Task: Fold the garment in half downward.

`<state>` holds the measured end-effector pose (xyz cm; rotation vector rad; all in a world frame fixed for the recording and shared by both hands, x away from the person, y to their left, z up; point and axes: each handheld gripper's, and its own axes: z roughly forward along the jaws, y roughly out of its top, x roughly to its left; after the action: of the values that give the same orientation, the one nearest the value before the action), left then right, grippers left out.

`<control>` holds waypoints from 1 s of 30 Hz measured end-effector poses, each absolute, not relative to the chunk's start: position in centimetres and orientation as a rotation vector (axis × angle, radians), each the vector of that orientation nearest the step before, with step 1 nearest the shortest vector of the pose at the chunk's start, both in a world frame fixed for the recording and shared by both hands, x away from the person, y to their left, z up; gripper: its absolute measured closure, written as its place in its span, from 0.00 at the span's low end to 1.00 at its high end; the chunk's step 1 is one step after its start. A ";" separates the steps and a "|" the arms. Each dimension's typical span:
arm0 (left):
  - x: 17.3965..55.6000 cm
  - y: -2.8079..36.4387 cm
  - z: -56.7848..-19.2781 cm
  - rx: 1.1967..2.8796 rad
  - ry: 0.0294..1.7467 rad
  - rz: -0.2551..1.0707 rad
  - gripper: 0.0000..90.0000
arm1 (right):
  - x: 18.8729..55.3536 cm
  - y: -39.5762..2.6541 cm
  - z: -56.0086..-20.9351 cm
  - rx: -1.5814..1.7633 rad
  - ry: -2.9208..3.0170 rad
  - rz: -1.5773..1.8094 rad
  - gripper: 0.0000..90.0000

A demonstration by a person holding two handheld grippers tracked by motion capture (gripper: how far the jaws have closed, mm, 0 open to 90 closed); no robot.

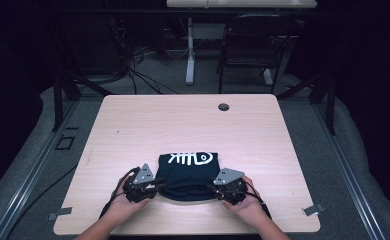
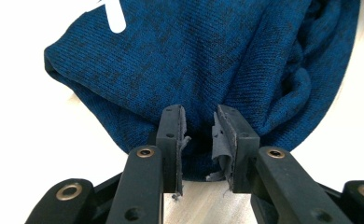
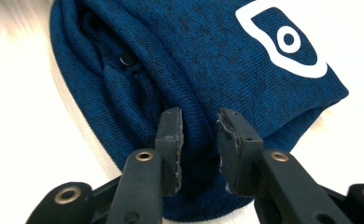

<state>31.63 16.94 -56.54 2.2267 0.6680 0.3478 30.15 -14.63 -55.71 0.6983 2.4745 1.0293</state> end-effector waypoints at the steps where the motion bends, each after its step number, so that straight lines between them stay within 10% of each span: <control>1: 31.6 17.1 -56.4 2.226 0.663 0.349 0.78 | 30.1 -14.7 -55.6 0.703 2.475 1.040 0.76; 30: 30.7 26.3 -54.7 2.015 0.982 0.449 0.63 | 28.5 -22.8 -53.3 1.039 2.270 1.097 0.63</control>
<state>30.67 26.34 -54.66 2.0152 0.9817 0.4487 28.49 -22.77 -53.34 1.0392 2.2700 1.0971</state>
